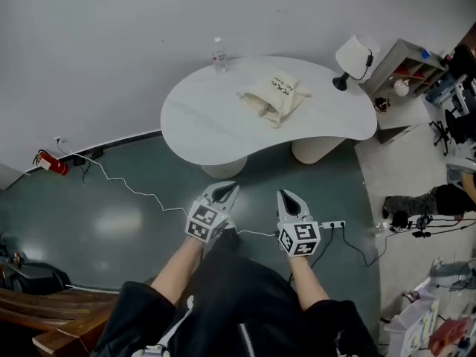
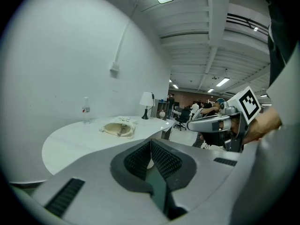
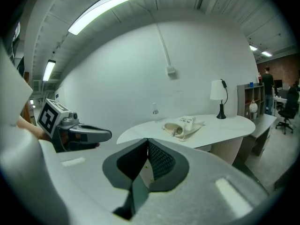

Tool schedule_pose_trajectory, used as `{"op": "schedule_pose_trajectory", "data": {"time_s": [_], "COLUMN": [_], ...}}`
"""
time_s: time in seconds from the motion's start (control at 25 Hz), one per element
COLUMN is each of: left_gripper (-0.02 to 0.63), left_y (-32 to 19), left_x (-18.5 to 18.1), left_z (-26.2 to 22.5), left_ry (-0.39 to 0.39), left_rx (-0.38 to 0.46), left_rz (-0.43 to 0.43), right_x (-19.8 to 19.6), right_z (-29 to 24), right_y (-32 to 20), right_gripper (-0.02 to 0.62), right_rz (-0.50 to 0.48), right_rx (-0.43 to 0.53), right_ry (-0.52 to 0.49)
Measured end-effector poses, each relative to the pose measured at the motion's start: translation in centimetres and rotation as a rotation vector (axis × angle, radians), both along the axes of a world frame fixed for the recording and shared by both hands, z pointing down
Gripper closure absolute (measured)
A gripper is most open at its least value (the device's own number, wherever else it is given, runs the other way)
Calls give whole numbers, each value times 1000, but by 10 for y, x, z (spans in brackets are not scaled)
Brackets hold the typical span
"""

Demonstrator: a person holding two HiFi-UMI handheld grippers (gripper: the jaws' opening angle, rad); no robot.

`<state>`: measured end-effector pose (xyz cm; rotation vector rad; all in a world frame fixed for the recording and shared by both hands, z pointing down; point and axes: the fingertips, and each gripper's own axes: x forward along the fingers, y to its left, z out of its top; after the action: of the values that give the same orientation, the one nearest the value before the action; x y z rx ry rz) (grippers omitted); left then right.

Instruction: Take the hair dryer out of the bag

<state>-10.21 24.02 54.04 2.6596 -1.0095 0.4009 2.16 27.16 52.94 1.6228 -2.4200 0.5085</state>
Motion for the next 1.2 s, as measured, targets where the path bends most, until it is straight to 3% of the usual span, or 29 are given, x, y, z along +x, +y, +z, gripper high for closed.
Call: {"op": "schedule_pose_trajectory", "data": {"time_s": [0.64,1.2], "left_gripper": [592,592], "left_y": [-46,-65], "left_x": [-23,-23], "left_z": [10,12], "left_ry": [31,38], "left_rx": [-24,-35], "left_rz": [56,79], "right_x": [-27,-36], "right_z": [-5,-5], "right_y": [-43,-63], "right_gripper": [591,591], "right_rz": [45,39], "right_rx": [-13,-15], "right_ry": [53,70]}}
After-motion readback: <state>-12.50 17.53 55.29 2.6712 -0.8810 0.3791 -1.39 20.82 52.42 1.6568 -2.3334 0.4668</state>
